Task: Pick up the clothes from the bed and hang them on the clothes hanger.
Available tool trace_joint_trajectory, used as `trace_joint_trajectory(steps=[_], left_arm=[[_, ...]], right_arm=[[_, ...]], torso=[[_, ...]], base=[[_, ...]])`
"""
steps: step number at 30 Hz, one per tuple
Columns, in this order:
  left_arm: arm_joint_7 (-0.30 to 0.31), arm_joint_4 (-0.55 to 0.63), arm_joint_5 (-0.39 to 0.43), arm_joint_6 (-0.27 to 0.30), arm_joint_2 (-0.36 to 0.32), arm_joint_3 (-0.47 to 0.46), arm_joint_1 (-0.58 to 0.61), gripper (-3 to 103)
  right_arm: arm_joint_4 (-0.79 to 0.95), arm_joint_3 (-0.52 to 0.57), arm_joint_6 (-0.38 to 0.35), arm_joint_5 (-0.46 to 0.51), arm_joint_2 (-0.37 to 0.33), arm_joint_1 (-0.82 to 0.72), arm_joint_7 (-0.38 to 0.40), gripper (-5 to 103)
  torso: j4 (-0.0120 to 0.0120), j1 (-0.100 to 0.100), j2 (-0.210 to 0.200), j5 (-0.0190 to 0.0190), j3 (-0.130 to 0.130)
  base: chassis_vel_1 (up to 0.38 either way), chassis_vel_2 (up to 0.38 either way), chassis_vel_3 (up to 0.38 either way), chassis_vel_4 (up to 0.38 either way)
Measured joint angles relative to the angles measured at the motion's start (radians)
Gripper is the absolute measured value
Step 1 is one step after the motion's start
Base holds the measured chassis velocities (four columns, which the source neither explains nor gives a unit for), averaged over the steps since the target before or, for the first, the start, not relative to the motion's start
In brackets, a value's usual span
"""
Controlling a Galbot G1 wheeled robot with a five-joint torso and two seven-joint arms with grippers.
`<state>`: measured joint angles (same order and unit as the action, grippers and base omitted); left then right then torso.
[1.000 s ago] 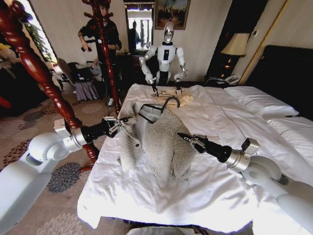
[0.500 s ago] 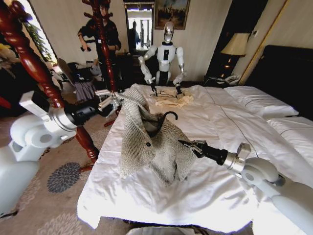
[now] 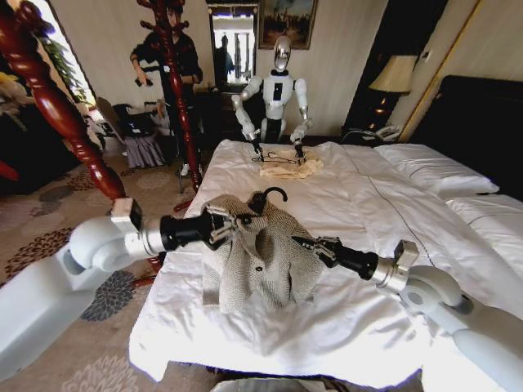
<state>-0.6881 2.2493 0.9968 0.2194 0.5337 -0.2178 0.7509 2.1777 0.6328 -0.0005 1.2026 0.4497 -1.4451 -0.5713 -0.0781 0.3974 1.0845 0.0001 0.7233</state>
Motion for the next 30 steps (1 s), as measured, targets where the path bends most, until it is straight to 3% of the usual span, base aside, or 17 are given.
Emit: trace_joint_trajectory(steps=[19, 22, 30], left_arm=[[-0.063, -0.045, -0.023, -0.031, 0.01, -0.094, 0.076, 2], [-0.111, -0.077, -0.04, -0.038, 0.027, -0.113, 0.09, 2], [-0.125, -0.133, -0.029, -0.045, 0.076, -0.172, 0.096, 2]], right_arm=[[0.029, 0.005, 0.049, 0.173, 0.026, -0.003, 0.001, 3], [0.029, 0.007, 0.066, 0.203, 0.035, -0.003, -0.003, 3], [0.03, 0.008, 0.085, 0.225, 0.055, -0.007, -0.045, 3]], torso=[[0.0, 0.0, 0.0, 0.0001, 0.0], [0.0, 0.0, 0.0, 0.0001, 0.0], [0.0, 0.0, 0.0, 0.0001, 0.0]], base=[[0.0, 0.0, 0.0, 0.0], [0.0, 0.0, 0.0, 0.0], [0.0, 0.0, 0.0, 0.0]])
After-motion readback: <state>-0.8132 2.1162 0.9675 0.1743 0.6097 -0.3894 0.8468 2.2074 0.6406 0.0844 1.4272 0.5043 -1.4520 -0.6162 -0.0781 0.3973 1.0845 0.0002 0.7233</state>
